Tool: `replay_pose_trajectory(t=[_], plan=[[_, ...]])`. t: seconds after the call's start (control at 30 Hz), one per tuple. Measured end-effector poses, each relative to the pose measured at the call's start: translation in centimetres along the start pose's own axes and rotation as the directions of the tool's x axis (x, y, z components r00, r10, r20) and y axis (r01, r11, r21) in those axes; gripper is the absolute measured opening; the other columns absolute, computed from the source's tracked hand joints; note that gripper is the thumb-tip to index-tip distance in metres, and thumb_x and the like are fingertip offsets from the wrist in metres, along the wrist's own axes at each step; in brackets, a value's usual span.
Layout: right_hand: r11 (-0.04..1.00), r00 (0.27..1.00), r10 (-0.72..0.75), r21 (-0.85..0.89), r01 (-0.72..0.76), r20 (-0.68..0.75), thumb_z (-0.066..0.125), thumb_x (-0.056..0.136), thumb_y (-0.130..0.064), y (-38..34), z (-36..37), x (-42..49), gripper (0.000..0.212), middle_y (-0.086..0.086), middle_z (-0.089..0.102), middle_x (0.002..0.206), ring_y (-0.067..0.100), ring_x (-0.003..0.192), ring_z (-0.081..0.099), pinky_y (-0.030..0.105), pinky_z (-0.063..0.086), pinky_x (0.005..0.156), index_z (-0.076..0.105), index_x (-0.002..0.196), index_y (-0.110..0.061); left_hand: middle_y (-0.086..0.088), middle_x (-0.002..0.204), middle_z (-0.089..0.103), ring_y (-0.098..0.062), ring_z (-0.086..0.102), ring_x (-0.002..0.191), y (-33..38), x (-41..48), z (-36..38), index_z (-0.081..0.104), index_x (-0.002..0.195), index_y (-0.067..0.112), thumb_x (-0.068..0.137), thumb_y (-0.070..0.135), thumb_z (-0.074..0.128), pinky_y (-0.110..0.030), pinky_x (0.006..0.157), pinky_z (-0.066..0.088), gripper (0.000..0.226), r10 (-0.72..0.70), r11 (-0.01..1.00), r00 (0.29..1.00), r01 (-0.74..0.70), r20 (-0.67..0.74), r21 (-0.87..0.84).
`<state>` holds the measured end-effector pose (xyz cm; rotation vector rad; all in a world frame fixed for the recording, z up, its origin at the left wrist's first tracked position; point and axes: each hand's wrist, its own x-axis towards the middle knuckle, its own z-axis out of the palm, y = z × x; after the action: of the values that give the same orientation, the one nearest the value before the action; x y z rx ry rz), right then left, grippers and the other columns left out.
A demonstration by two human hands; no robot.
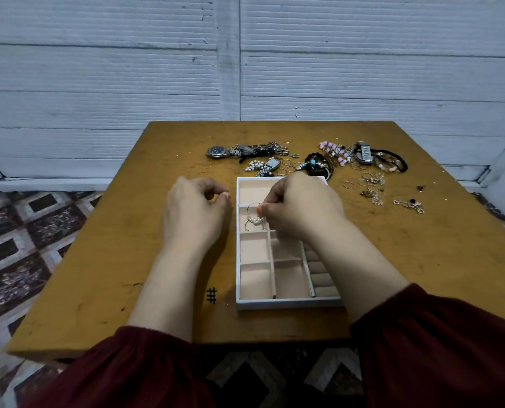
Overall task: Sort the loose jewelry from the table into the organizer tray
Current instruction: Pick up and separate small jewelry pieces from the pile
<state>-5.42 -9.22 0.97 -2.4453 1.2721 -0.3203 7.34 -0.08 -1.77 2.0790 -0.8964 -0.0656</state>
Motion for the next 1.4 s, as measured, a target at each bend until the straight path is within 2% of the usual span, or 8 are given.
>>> replay_pose_trajectory(t=[0.2, 0.4, 0.57, 0.67, 0.97, 1.13, 1.3, 1.4], plan=[[0.986, 0.998, -0.022, -0.166, 0.033, 0.066, 0.072, 0.077, -0.041, -1.5, 0.2, 1.2, 0.022, -0.001, 0.07, 0.095, 0.022, 0.097, 0.062, 0.027, 0.04, 0.067, 0.072, 0.09, -0.023, -0.004, 0.096, 0.063, -0.023, 0.057, 0.093, -0.5, 0.3, 0.2, 0.071, 0.084, 0.03, 0.084, 0.029, 0.065, -0.034, 0.078, 0.047, 0.006, -0.009, 1.0, 1.0, 0.009, 0.0, -0.015], [0.955, 0.997, -0.06, -0.29, 0.071, 0.048, 0.073, 0.078, -0.036, -2.4, 0.6, 1.6, 0.028, 0.002, 0.068, 0.101, 0.025, 0.098, 0.062, 0.027, 0.041, 0.069, 0.069, 0.101, -0.022, -0.003, 0.096, 0.061, -0.022, 0.057, 0.093, -0.5, 0.3, 0.3, 0.067, 0.081, 0.033, 0.085, 0.03, 0.064, -0.033, 0.076, 0.046, 0.006, -0.016, 1.0, 1.0, 0.016, 0.003, -0.017], [0.945, 0.998, -0.059, -0.321, 0.056, 0.002, 0.076, 0.072, -0.042, -2.6, 0.5, 1.4, 0.037, 0.002, 0.067, 0.098, 0.025, 0.095, 0.063, 0.027, 0.038, 0.068, 0.067, 0.102, -0.022, -0.003, 0.097, 0.06, -0.023, 0.056, 0.096, -0.5, 0.2, 0.1, 0.068, 0.084, 0.03, 0.085, 0.03, 0.063, -0.035, 0.08, 0.047, 0.006, -0.017, 1.0, 1.0, 0.017, -0.018, -0.005], [0.95, 0.999, -0.046, -0.309, 0.047, 0.012, 0.077, 0.072, -0.043, -2.7, 0.4, 1.4, 0.039, 0.002, 0.067, 0.099, 0.025, 0.095, 0.063, 0.028, 0.039, 0.067, 0.067, 0.103, -0.022, -0.003, 0.099, 0.06, -0.023, 0.056, 0.096, -0.4, 0.1, 0.0, 0.067, 0.082, 0.032, 0.086, 0.031, 0.062, -0.032, 0.076, 0.044, 0.006, -0.02, 1.0, 1.0, 0.021, -0.021, 0.006], [0.97, 0.999, -0.038, -0.239, 0.033, -0.019, 0.072, 0.075, -0.047, -2.0, 0.6, 1.3, 0.033, 0.0, 0.068, 0.093, 0.022, 0.092, 0.063, 0.027, 0.041, 0.064, 0.069, 0.095, -0.021, -0.002, 0.097, 0.062, -0.021, 0.058, 0.093, -0.3, -0.1, -0.1, 0.066, 0.082, 0.033, 0.086, 0.032, 0.062, -0.03, 0.07, 0.043, 0.006, -0.001, 1.0, 1.0, 0.001, -0.031, -0.009], [0.996, 0.995, -0.021, -0.091, 0.012, -0.098, 0.072, 0.076, -0.043, -0.7, -1.0, 1.0, 0.017, -0.005, 0.069, 0.083, 0.018, 0.086, 0.063, 0.026, 0.042, 0.064, 0.068, 0.075, -0.026, -0.002, 0.095, 0.061, -0.02, 0.056, 0.092, 0.8, -0.6, 0.3, 0.068, 0.084, 0.03, 0.085, 0.031, 0.061, -0.031, 0.071, 0.043, 0.007, 0.017, 0.998, 0.999, -0.02, -0.035, -0.062], [0.987, 0.979, 0.01, 0.157, 0.023, -0.206, 0.071, 0.076, -0.036, 1.9, -2.3, 0.6, 0.018, -0.008, 0.064, 0.069, 0.017, 0.077, 0.063, 0.027, 0.043, 0.062, 0.061, 0.065, -0.027, 0.006, 0.065, 0.061, -0.013, 0.058, 0.068, 2.7, -0.9, 1.3, 0.069, 0.077, 0.024, 0.082, 0.022, 0.065, -0.029, 0.065, 0.045, 0.006, 0.065, 0.967, 0.998, -0.063, 0.001, -0.245], [0.969, 0.966, 0.051, 0.245, 0.014, -0.253, 0.071, 0.076, -0.034, 4.2, -3.0, 0.1, 0.015, -0.01, 0.063, 0.066, 0.014, 0.072, 0.062, 0.029, 0.046, 0.062, 0.061, 0.067, -0.028, 0.009, 0.06, 0.06, -0.009, 0.054, 0.059, 4.3, -1.1, 2.6, 0.068, 0.073, 0.026, 0.081, 0.02, 0.067, -0.026, 0.061, 0.044, 0.01, 0.115, 0.951, 0.992, -0.093, 0.058, -0.296]])
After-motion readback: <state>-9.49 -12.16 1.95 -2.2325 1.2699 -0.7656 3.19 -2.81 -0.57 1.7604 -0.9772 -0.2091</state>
